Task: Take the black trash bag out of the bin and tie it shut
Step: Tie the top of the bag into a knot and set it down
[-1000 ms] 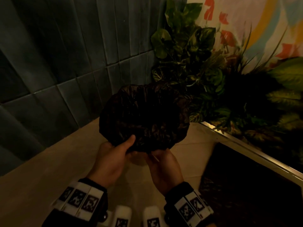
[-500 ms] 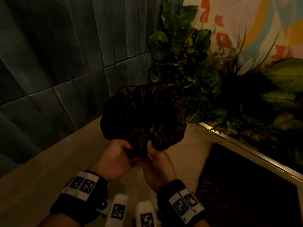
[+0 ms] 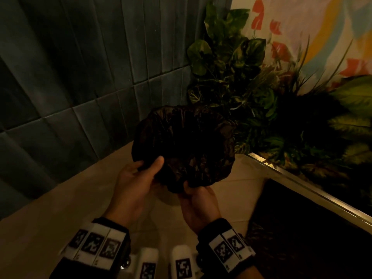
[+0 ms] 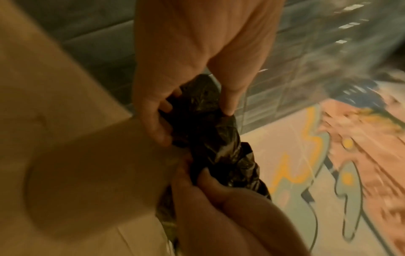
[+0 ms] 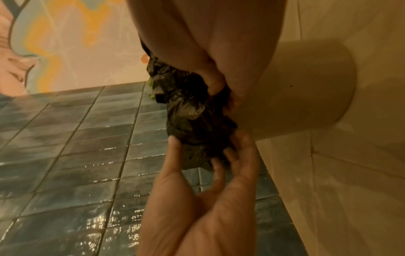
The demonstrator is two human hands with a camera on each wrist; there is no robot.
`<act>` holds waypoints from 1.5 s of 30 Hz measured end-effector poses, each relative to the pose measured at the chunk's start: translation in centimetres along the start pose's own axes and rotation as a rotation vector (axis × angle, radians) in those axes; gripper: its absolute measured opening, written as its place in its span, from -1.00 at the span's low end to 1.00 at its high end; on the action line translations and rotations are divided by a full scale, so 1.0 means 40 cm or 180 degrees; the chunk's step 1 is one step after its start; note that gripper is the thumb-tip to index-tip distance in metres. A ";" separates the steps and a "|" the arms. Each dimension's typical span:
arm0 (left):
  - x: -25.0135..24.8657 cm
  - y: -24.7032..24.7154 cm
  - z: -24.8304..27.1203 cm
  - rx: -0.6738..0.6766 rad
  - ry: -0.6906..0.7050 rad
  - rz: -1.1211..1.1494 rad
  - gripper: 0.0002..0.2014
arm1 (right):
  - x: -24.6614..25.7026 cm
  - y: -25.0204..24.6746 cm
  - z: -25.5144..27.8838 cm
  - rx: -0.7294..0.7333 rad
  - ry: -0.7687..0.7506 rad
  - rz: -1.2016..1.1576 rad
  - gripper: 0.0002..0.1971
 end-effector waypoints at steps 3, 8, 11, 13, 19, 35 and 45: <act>0.026 0.016 -0.004 0.0289 -0.0342 0.0202 -0.68 | 0.008 0.014 0.006 0.0028 -0.0008 0.0151 -0.54; 0.031 0.035 -0.027 0.0648 -0.0699 0.0411 -0.74 | -0.006 0.009 -0.001 -0.0230 0.0159 0.0871 -0.60; 0.038 0.030 -0.044 0.0681 -0.0781 0.0622 -0.73 | 0.003 0.017 0.000 -0.0183 0.0159 0.0799 -0.67; 0.041 0.024 -0.058 0.0622 -0.0750 0.0721 -0.71 | 0.010 0.022 0.008 -0.0165 0.0113 0.0656 -0.69; 0.051 0.016 -0.074 0.0563 -0.0646 0.0992 -0.55 | 0.029 0.028 0.030 -0.0324 0.0169 0.0134 -0.81; 0.015 0.037 -0.049 0.0878 -0.0508 0.0214 -0.58 | 0.078 0.062 0.008 0.0174 0.0181 0.0482 -0.70; -0.023 0.028 -0.040 0.0750 -0.0560 0.0082 -0.63 | 0.041 0.031 -0.025 -0.0011 0.0236 0.0164 -0.64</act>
Point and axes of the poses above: each hand's wrist, its own z-axis away from the middle knuckle, its own y-axis out of the palm, x = y × z, the point moved 5 cm from there along -z, towards the middle knuckle, and after that the axes turned 13 degrees about -y, right-handed, at the moved point
